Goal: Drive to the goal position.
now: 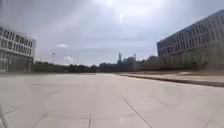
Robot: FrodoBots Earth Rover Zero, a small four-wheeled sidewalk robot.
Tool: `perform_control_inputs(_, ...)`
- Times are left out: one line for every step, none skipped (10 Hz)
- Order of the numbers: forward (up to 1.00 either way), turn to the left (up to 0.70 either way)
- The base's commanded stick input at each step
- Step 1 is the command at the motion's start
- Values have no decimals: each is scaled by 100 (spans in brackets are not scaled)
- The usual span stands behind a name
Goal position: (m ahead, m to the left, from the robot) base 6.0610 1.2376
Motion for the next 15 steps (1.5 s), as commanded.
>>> perform_control_inputs(70,0)
perform_control_inputs(70,0)
perform_control_inputs(70,0)
perform_control_inputs(70,0)
perform_control_inputs(70,0)
perform_control_inputs(70,0)
perform_control_inputs(70,0)
perform_control_inputs(70,0)
perform_control_inputs(70,0)
perform_control_inputs(70,0)
perform_control_inputs(70,0)
perform_control_inputs(70,0)
perform_control_inputs(70,0)
perform_control_inputs(70,0)
perform_control_inputs(70,0)
